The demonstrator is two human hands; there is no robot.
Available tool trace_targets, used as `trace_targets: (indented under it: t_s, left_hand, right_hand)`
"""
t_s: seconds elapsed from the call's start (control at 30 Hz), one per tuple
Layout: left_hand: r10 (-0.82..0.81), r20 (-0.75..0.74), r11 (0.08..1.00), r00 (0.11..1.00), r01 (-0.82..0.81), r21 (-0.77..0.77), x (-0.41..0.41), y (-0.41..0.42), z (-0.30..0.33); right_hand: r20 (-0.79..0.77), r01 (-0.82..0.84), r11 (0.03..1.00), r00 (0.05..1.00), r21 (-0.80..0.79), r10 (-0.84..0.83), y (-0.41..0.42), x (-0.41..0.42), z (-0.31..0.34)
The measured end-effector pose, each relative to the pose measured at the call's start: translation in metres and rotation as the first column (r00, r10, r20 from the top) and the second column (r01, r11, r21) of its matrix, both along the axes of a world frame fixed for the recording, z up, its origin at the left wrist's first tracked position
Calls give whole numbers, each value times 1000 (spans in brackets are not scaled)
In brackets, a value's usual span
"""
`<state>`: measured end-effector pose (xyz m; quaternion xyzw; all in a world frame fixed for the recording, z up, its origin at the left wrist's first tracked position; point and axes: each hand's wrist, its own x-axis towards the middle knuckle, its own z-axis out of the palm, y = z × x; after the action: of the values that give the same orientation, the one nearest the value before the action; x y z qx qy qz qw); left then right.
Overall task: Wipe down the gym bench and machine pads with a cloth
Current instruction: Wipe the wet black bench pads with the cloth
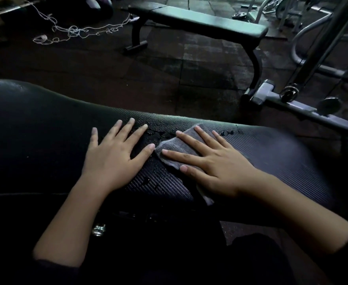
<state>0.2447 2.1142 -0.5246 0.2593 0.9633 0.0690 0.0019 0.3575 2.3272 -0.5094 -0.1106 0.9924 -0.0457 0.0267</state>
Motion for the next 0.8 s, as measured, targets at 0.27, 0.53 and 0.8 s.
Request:
trace_targets:
  t_s: [0.27, 0.53, 0.8]
  left_hand:
    - [12, 4, 1000, 1000, -12, 5, 1, -1, 0]
    - [5, -10, 1000, 1000, -4, 24, 1, -2, -2]
    - [5, -17, 1000, 1000, -5, 24, 2, 0, -1]
  right_hand:
    - [86, 180, 981, 981, -76, -173, 45, -96, -2]
    - [0, 317, 947, 948, 51, -317, 76, -47, -6]
    - [-89, 138, 990, 987, 18, -136, -12, -23, -10]
